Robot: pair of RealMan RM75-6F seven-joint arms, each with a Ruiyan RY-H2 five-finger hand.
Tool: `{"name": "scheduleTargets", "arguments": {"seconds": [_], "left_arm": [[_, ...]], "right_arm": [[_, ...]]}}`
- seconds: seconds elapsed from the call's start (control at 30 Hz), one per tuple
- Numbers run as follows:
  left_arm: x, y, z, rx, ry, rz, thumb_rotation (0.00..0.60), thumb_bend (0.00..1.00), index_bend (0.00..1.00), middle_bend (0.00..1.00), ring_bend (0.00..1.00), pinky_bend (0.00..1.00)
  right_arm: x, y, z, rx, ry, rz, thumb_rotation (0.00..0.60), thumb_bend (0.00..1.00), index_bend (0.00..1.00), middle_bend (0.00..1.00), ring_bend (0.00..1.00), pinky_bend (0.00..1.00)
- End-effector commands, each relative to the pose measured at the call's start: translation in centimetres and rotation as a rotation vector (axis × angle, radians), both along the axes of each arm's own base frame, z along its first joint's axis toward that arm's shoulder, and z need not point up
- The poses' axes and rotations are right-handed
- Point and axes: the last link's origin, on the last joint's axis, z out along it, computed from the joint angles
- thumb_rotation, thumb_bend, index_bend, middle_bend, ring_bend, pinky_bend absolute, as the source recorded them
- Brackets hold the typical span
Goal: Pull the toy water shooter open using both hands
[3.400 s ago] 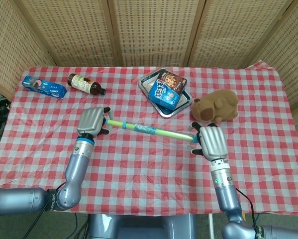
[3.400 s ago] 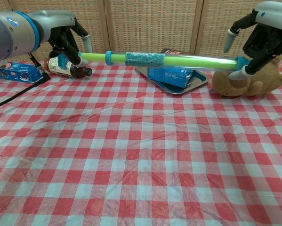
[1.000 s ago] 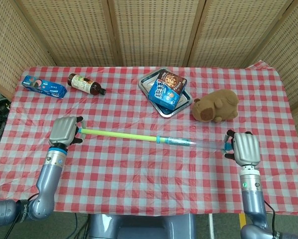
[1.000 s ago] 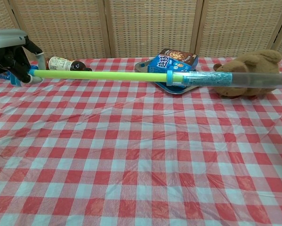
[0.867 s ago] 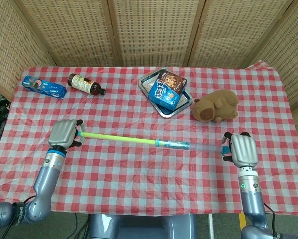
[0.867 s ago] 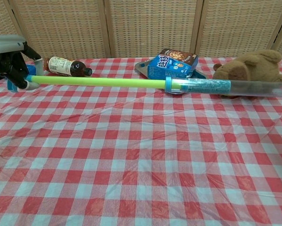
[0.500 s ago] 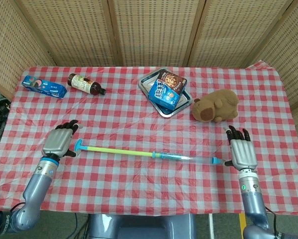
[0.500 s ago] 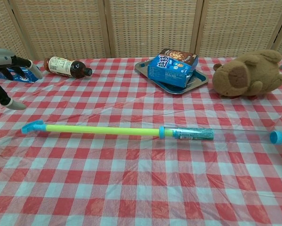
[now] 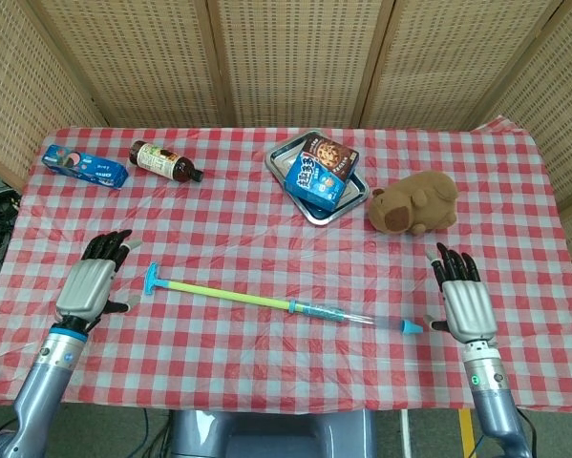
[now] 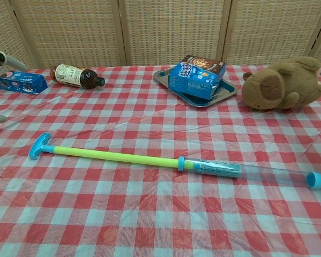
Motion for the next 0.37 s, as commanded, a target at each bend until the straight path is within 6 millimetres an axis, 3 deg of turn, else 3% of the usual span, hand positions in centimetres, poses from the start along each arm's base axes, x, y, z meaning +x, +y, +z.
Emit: {"name": "scheduleTargets", "arguments": {"seconds": [0.03,0.2,0.37], "left_arm": [[-2.7,-3.0,0.3,0.084,-0.013,-0.062,0.600,0.21,0.09,0.00,0.00,0.00],[-4.9,-5.9,0.3,0.188,0.069,-0.137,0.600,0.19,0.02,0.00,0.00,0.00],[-6.5,-8.3,0.3,0.268,0.141,-0.137,0.600,0.01,0.00,0.00,0.00,0.00]], "right_arm": [[-1.0,2.2,0.6,-0.030,-0.018,0.094,0.600,0.20,0.00,0.00,0.00,0.00],[-1.9,4.5,1.4,-0.058,-0.031,0.219,0.600,0.19,0.00,0.00,0.00,0.00],[-3.2,6.3,2.3,-0.097,-0.015,0.245,0.600,0.15,0.00,0.00,0.00,0.00]]}}
